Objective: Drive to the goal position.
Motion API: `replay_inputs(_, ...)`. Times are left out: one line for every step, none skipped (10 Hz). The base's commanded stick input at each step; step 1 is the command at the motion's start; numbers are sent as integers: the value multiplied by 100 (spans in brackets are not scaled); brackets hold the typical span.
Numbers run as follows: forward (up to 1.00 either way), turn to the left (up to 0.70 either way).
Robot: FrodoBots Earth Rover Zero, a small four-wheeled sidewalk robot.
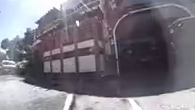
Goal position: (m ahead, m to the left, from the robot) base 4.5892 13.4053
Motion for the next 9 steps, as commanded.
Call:
replay_inputs(70,35)
replay_inputs(70,35)
replay_inputs(70,35)
replay_inputs(70,35)
replay_inputs(70,35)
replay_inputs(70,35)
replay_inputs(70,35)
replay_inputs(81,34)
replay_inputs(85,34)
